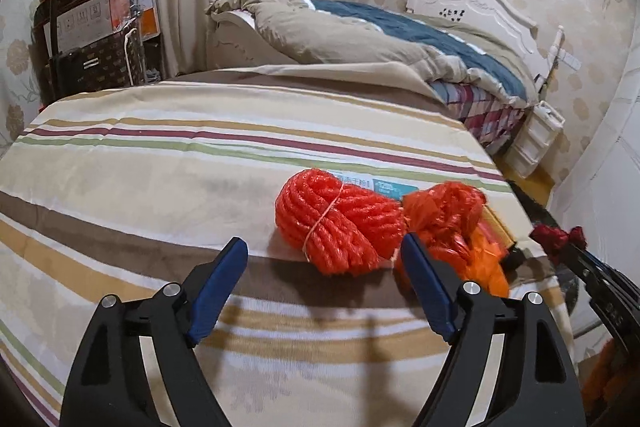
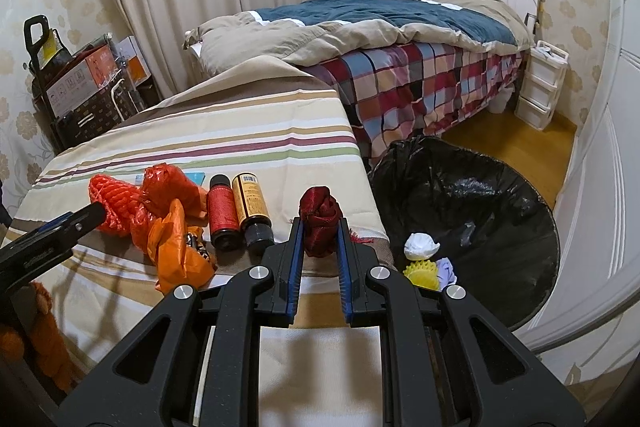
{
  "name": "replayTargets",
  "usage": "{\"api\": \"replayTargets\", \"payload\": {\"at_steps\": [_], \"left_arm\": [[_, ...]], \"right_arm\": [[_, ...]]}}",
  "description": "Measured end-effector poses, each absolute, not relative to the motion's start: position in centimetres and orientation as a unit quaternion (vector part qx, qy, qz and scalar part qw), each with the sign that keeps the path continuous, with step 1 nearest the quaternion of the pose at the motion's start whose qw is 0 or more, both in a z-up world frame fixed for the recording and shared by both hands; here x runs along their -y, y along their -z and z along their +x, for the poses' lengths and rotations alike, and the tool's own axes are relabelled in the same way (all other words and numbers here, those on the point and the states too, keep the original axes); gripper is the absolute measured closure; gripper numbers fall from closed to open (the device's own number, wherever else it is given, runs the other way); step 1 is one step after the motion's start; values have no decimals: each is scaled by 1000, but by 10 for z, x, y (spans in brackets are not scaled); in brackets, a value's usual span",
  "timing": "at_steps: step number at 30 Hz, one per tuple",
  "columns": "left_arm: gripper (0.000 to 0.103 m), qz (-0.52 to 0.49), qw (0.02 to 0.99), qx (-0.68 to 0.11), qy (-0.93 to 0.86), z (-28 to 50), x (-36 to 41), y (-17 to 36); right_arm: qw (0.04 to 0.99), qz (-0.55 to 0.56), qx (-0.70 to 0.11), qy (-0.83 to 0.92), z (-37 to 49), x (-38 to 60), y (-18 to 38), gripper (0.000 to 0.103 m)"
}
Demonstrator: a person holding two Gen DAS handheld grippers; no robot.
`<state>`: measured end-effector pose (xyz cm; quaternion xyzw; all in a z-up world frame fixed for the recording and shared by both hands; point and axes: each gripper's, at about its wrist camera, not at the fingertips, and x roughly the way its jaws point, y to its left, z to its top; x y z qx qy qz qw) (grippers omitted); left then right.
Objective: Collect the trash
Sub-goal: 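Grasp the orange rope net bundle with the left tool while the right tool holds the red cloth, then carry the rope net and red cloth over the trash bin with both tools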
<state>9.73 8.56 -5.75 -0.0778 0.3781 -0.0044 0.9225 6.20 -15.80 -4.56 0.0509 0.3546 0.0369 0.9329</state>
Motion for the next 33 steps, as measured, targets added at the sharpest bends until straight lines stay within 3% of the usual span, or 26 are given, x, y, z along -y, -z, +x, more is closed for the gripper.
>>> {"api": "replayTargets", "payload": {"at_steps": [2, 3, 6, 22, 33], "left_arm": [[32, -77, 917, -392, -2, 103, -87, 64], [46, -78, 913, -400, -1, 105, -87, 67], [74, -88, 906, -413, 21, 104, -90, 74], [79, -90, 925, -367, 48, 71, -83, 41], [79, -63, 926, -347, 134, 70, -22, 13]], "right_arm": [[932, 51, -356, -37, 63, 158, 47, 88], [932, 51, -357, -37, 63, 159, 47, 88], [932, 52, -357, -36, 64, 159, 48, 88], [937, 54, -343, -34, 58, 164, 42, 88], [943, 64, -326, -7, 49, 191, 29, 88]]}}
